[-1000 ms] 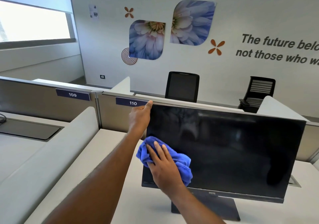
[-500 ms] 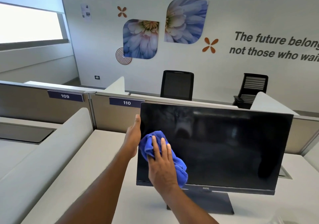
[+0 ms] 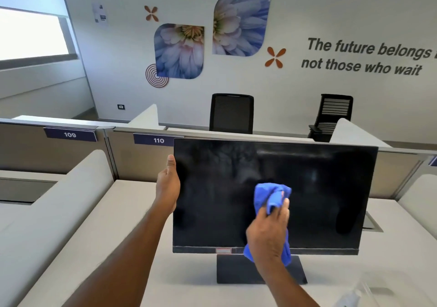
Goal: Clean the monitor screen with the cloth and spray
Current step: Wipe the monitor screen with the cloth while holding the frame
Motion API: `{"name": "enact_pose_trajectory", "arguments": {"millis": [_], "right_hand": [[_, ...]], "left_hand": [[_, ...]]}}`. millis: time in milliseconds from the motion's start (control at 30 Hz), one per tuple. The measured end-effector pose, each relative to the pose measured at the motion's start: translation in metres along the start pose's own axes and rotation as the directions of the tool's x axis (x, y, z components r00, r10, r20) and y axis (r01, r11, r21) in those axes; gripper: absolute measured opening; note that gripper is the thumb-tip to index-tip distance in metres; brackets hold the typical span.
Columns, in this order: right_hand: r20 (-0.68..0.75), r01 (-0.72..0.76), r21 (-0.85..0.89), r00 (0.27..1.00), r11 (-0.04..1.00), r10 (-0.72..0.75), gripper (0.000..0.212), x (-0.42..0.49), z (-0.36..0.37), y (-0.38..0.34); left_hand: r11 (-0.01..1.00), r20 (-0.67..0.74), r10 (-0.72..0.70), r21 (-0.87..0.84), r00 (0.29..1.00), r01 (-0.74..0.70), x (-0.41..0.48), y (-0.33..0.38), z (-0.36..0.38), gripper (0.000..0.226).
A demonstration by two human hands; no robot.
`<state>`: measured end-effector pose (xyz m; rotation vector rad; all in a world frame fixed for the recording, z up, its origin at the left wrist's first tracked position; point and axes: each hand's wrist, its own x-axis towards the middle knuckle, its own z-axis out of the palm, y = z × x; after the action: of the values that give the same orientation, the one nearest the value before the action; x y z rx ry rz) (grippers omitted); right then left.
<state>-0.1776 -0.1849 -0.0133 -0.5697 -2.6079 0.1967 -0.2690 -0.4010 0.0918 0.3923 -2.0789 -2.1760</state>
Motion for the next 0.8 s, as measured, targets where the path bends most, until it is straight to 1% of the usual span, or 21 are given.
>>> {"name": "enact_pose_trajectory", "arguments": {"millis": [67,100,167,200,267,333,367,433,467,500,533,567,600,667,733,800], "right_hand": [[0.011,-0.136,0.053,0.991,0.989,0.136,0.055,0.006,-0.004,0.021],[0.011,-0.178,0.081,0.984,0.981,0.178,0.054,0.009,-0.006,0.027],[0.001,-0.198,0.114,0.98,0.974,0.199,0.057,0.011,-0.01,0.024],[-0.012,-0.183,0.118,0.983,0.976,0.186,0.06,0.01,-0.011,0.018],[-0.023,-0.088,0.102,0.996,0.991,0.09,0.064,0.006,-0.011,-0.002],[-0.031,0.09,0.083,0.996,0.992,-0.088,0.069,-0.002,-0.008,-0.024],[-0.047,0.185,0.09,0.982,0.979,-0.181,0.07,-0.005,-0.007,-0.035],[-0.078,0.375,0.108,0.926,0.921,-0.368,0.07,-0.013,-0.006,-0.055],[-0.084,0.464,0.1,0.885,0.88,-0.457,0.071,-0.017,-0.007,-0.063],[-0.077,0.529,0.09,0.848,0.844,-0.524,0.07,-0.02,-0.008,-0.07],[-0.066,0.567,0.081,0.824,0.82,-0.563,0.069,-0.021,-0.01,-0.073],[-0.055,0.578,0.072,0.816,0.813,-0.575,0.068,-0.02,-0.011,-0.074],[-0.052,0.572,0.07,0.82,0.817,-0.57,0.067,-0.018,-0.012,-0.071],[-0.087,0.542,0.067,0.839,0.837,-0.537,0.067,-0.01,-0.012,-0.056],[-0.143,0.469,0.056,0.877,0.881,-0.458,0.067,-0.001,-0.011,-0.031],[-0.2,0.345,0.025,0.921,0.938,-0.333,0.063,0.01,-0.01,0.0]], "left_hand": [[1.0,-0.019,0.004,0.002,1.0,-0.004,-0.001,-0.001,0.003,0.063],[1.0,-0.034,0.005,0.004,0.999,-0.005,-0.001,-0.001,0.004,0.061],[1.0,-0.056,-0.004,0.001,0.998,0.004,-0.001,-0.001,0.005,0.058],[1.0,-0.059,-0.015,-0.006,0.998,0.015,-0.001,-0.002,0.006,0.058],[0.999,-0.058,-0.036,-0.03,0.998,0.034,0.0,-0.004,0.008,0.059],[0.996,-0.047,-0.053,-0.07,0.997,0.05,0.001,-0.007,0.008,0.064],[0.995,-0.041,-0.06,-0.083,0.997,0.056,0.0,-0.008,0.007,0.071],[0.995,-0.038,-0.053,-0.087,0.998,0.049,-0.002,-0.008,0.007,0.081],[0.995,-0.047,-0.043,-0.09,0.998,0.038,-0.001,-0.009,0.007,0.081],[0.995,-0.059,-0.033,-0.093,0.998,0.028,-0.001,-0.009,0.008,0.076],[0.996,-0.074,-0.023,-0.091,0.997,0.016,-0.002,-0.009,0.009,0.066],[0.997,-0.087,-0.013,-0.078,0.996,0.006,-0.003,-0.007,0.011,0.056],[0.998,-0.098,-0.002,-0.066,0.995,-0.004,-0.004,-0.006,0.014,0.05],[0.999,-0.107,0.005,-0.048,0.994,-0.01,-0.006,-0.004,0.016,0.049],[0.999,-0.105,-0.001,-0.052,0.994,-0.005,-0.005,-0.004,0.017,0.05],[0.998,-0.1,-0.01,-0.059,0.995,0.004,-0.005,-0.005,0.017,0.051]]}}
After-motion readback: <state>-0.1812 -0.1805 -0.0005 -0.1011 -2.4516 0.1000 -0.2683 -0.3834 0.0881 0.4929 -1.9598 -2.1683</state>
